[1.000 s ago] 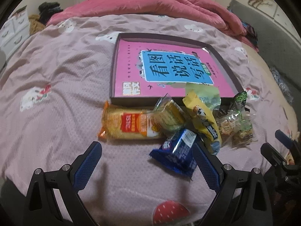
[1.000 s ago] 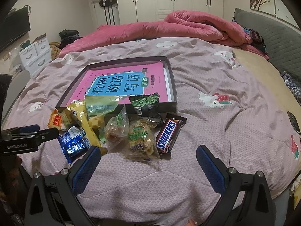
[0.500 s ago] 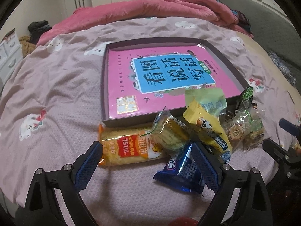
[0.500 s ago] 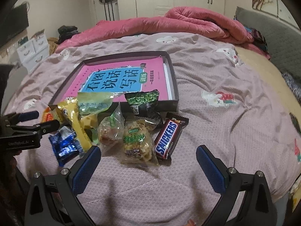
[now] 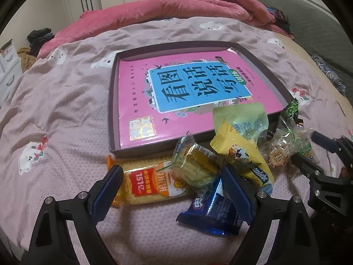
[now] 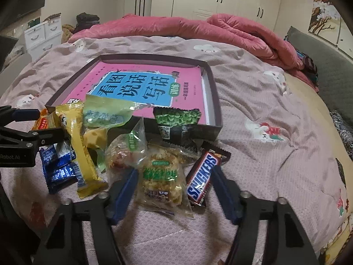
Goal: Organize snacks
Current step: 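Grasp the clear cake packet with left tool while right tool grasps the green-label snack bag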
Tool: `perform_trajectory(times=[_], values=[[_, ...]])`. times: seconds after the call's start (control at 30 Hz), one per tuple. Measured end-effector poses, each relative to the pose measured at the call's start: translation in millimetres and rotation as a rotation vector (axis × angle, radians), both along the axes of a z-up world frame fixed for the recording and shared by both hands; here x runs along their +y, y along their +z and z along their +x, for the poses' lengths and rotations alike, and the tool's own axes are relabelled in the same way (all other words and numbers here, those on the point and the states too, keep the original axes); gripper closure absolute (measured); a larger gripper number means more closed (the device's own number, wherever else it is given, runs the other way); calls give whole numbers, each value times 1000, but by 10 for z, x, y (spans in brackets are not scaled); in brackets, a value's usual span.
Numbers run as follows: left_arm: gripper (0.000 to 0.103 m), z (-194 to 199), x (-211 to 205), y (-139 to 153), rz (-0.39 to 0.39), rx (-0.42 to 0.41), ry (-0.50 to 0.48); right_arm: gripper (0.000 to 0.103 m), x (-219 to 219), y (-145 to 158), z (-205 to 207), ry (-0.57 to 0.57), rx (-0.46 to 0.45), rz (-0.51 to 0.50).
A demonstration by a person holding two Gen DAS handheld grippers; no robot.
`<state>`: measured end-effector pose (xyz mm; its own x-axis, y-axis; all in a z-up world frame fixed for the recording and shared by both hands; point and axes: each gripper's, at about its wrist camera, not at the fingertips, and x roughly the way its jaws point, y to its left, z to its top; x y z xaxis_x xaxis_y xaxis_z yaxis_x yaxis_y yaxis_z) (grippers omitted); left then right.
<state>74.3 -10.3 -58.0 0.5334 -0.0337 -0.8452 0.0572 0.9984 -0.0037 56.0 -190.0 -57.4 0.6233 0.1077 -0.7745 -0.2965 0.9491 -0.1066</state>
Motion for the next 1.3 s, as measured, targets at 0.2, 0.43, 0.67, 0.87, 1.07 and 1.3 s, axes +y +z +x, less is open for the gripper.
perform_trajectory(times=[0.2,0.43,0.67,0.87,1.07,1.3], values=[[30,29,-106,-13,6,3,-36,64,-14,31,-10,24,-10,42],[44,53,-128,-29,-7,-1,-50,74,-77,48,-18,24,3,86],[49,52,-39,-9,-65,3,-28,62,-67,-30,27,24,53,104],[50,26,2,-2,-87,6,-14,60,34,-119,45,42,54,39],[52,-7,34,8,-105,10,-10,67,41,-120,33,67,45,30],[52,-67,129,37,-146,11,9,69,-287,48,-27,-3,65,210]])
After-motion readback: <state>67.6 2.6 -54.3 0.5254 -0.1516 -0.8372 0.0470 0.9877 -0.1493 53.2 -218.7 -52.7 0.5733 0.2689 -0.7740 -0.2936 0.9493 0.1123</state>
